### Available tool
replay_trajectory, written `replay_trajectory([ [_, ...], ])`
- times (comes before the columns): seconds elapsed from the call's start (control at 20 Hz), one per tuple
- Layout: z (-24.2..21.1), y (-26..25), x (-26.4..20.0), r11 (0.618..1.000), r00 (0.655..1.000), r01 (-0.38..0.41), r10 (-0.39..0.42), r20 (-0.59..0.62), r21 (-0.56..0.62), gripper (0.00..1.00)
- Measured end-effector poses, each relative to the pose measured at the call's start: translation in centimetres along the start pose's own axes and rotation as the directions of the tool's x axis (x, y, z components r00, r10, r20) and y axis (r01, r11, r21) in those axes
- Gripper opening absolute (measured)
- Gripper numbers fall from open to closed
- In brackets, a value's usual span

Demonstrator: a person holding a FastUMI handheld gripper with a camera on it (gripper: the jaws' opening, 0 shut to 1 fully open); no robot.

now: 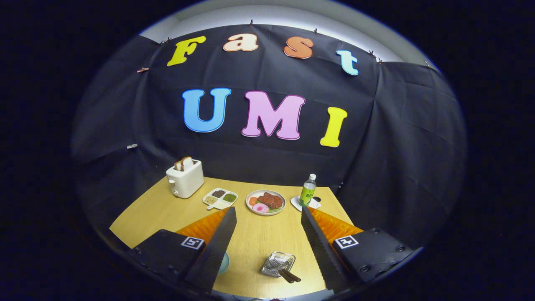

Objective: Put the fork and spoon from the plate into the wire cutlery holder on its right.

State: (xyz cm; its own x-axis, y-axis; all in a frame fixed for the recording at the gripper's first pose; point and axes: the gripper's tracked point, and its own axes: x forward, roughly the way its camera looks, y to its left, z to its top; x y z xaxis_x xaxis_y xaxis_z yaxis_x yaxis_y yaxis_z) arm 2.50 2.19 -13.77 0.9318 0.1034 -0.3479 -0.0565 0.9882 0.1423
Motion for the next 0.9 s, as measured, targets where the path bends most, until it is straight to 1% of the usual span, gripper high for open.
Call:
replay_trajectory([
  [0.25, 0.79, -0.16, -0.3, 1.0, 0.999, 0.008, -0.008, 0.031, 0.012, 0.97],
  [0.5, 1.09, -0.27, -0.24, 1.0, 0.999, 0.003, -0.004, 0.036, 0.023, 0.97],
  [0.9, 1.09, -0.73, -0.32, 1.0, 0.999, 0.012, -0.012, 0.035, 0.001, 0.97],
])
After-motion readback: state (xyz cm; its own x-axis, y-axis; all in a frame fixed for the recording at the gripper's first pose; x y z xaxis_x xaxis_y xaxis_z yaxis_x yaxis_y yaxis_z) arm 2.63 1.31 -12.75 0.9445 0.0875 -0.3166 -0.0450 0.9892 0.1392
